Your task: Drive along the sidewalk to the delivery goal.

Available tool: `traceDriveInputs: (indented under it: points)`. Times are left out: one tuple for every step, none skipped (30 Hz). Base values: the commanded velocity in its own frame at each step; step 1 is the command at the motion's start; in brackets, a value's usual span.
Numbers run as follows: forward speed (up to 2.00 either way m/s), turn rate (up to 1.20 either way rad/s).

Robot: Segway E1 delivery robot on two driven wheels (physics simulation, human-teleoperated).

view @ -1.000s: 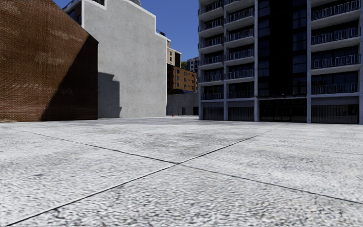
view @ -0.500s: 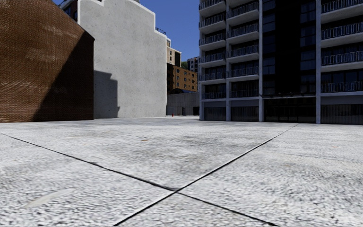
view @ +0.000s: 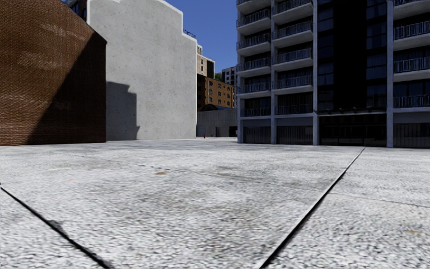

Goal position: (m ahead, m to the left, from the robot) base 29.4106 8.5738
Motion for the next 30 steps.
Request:
traceDriveInputs:
  points:
    - [2.00,0.00]
    - [2.00,0.00]
    - [2.00,0.00]
    - [2.00,0.00]
    - [2.00,0.00]
    - [2.00,0.00]
    - [2.00,0.00]
    - [2.00,0.00]
    - [2.00,0.00]
    - [2.00,0.00]
    - [2.00,0.00]
    - [2.00,0.00]
    - [2.00,0.00]
    - [2.00,0.00]
    - [2.00,0.00]
    - [2.00,0.00]
    - [2.00,0.00]
    - [2.00,0.00]
    - [2.00,0.00]
    - [2.00,0.00]
    - [2.00,0.00]
    - [2.00,0.00]
    - [2.00,0.00]
    - [2.00,0.00]
    - [2.00,0.00]
    - [2.00,0.00]
    - [2.00,0.00]
    - [2.00,0.00]
    - [2.00,0.00]
    - [2.00,0.00]
